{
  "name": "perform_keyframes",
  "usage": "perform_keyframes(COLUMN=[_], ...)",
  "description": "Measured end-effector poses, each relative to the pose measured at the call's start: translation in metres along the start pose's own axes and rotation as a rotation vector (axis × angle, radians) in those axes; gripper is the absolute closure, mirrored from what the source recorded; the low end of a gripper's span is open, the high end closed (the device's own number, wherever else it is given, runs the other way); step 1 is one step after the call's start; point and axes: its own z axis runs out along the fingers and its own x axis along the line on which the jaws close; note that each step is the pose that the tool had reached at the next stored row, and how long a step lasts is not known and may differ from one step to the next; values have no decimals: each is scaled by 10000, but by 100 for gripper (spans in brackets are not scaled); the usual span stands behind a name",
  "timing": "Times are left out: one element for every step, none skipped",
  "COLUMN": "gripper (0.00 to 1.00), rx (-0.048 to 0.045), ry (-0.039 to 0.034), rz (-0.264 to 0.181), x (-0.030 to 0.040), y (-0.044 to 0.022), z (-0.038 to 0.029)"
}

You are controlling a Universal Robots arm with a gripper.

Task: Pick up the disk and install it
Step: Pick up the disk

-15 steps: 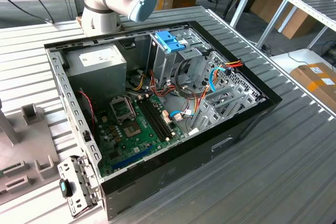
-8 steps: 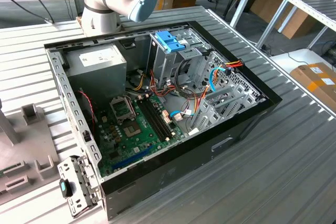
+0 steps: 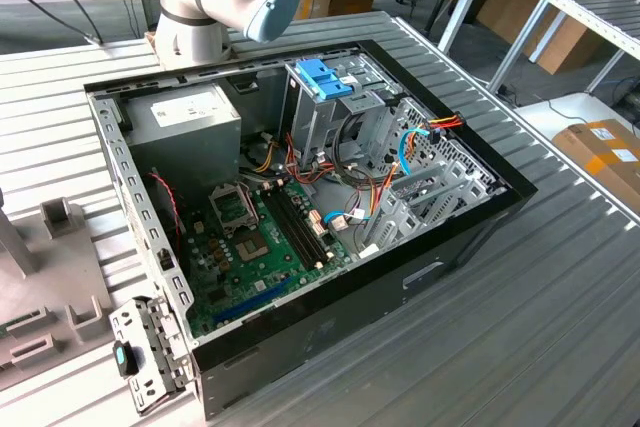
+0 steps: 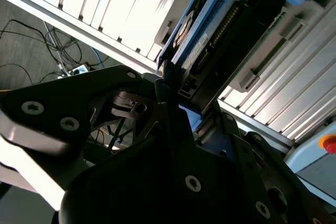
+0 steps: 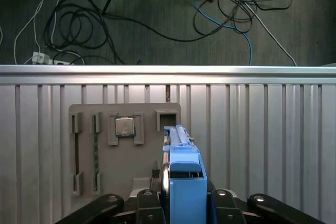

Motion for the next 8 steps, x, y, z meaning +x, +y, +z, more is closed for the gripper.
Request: perform_keyframes(gripper=[63,63,63,63,63,63,63,63], rx=[0,0,0,0,0,-1,0,-1], ry=[0,0,0,0,0,1,0,0], rz=[0,0,0,0,0,0,0,0], x=[-1,-1,-2,-2,-3,-4,-4,-5], y=[-1,-1,-1,-1,-1,-2,-2,-3], z=[-7,-12,-23,-29,-36,-49,-62,-71])
